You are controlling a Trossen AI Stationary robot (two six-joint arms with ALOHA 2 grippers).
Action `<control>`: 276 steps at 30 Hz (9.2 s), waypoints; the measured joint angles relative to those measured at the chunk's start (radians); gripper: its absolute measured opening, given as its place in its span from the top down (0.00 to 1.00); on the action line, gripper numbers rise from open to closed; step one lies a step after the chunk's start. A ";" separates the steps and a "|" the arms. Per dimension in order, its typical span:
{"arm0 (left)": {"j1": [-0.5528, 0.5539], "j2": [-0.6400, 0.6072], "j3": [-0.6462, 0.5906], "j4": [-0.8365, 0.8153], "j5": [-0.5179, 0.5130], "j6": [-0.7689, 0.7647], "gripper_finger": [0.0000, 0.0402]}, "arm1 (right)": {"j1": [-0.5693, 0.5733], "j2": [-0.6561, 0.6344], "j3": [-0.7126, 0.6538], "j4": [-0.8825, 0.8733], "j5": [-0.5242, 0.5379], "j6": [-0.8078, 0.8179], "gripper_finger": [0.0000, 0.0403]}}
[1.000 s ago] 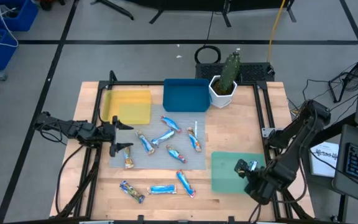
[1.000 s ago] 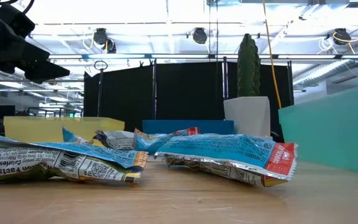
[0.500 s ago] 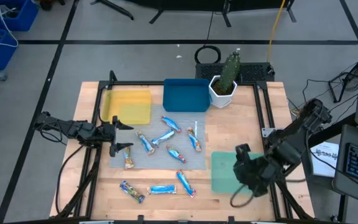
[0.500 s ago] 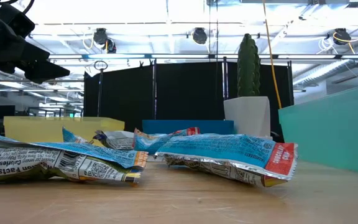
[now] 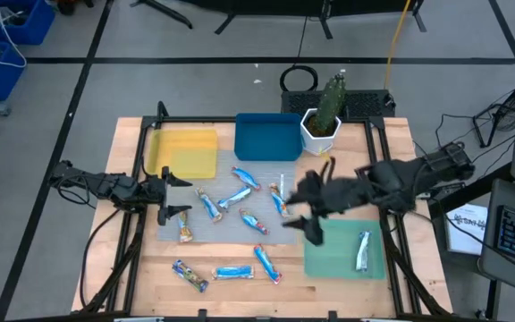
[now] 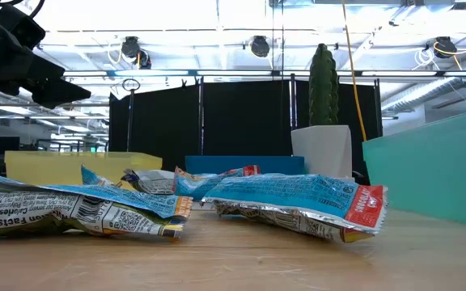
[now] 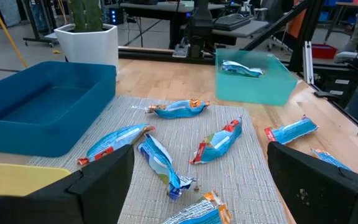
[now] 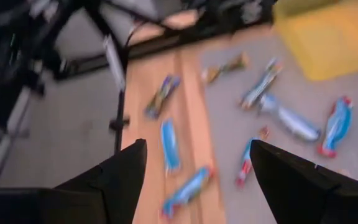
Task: Pick and place Granola Bars by type
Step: Put the blue granola bar into the green bin
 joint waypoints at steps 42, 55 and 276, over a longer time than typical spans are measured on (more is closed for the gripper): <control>0.000 0.000 0.000 0.000 0.000 0.001 0.09 | -0.279 0.074 -0.125 0.579 -0.020 -0.394 0.33; 0.000 0.000 0.000 0.009 0.051 -0.024 0.09 | -0.279 0.073 -0.166 0.590 0.033 -0.380 0.33; 0.154 1.212 1.332 -0.100 -0.023 0.182 0.98 | -0.257 -0.013 -0.164 0.804 0.054 -0.546 0.33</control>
